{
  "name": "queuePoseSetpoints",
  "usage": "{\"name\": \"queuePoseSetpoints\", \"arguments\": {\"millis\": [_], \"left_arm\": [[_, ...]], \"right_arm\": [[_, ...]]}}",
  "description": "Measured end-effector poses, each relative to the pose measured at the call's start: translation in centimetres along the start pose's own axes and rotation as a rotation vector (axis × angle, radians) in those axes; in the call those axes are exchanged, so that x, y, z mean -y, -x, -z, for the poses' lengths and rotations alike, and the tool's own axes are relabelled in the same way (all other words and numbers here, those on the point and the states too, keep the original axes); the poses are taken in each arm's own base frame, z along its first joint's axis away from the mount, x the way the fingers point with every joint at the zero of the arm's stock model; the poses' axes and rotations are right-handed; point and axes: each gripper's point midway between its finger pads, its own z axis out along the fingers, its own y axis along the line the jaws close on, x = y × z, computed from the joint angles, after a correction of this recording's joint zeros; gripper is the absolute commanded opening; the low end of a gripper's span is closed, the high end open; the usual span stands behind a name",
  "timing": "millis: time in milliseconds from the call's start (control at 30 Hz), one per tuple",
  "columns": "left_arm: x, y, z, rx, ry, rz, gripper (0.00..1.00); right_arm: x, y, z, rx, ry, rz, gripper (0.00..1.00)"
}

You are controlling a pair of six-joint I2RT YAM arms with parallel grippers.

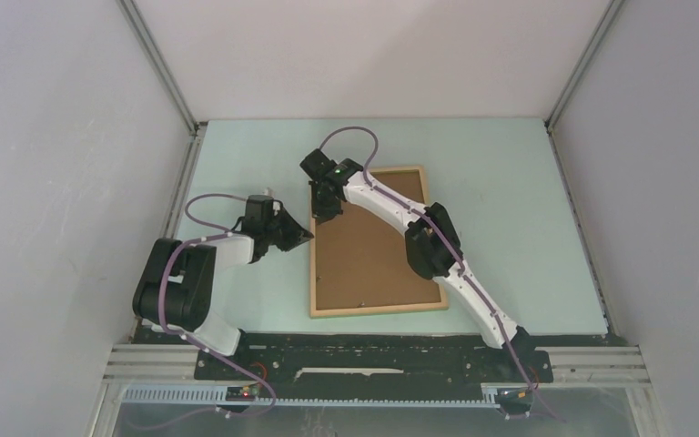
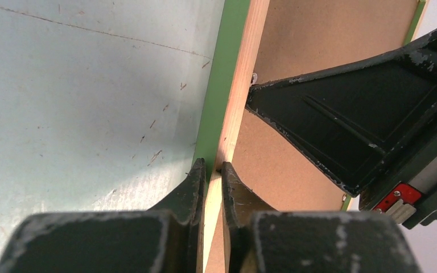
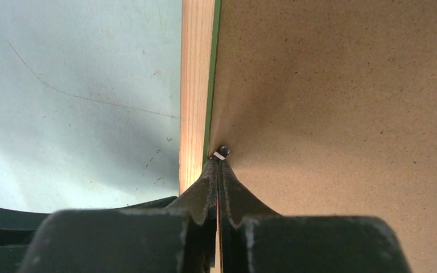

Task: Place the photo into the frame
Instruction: Install the photo frame at the center of the board.

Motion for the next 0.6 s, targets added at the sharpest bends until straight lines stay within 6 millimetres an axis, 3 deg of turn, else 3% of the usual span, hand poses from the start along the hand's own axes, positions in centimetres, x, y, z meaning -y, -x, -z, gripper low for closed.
{"name": "queuePoseSetpoints", "arguments": {"millis": [367, 600], "left_arm": [[0.24, -0.06, -0.23, -0.021, -0.033, 0.012, 0.06], [0.29, -0.05, -0.24, -0.021, -0.037, 0.011, 0.06]], "right_arm": [[-0.1, -0.15, -0.06, -0.021, 0.028, 0.046, 0.0], [0.26, -0.05, -0.07, 0.03, -0.05, 0.093, 0.0]]}}
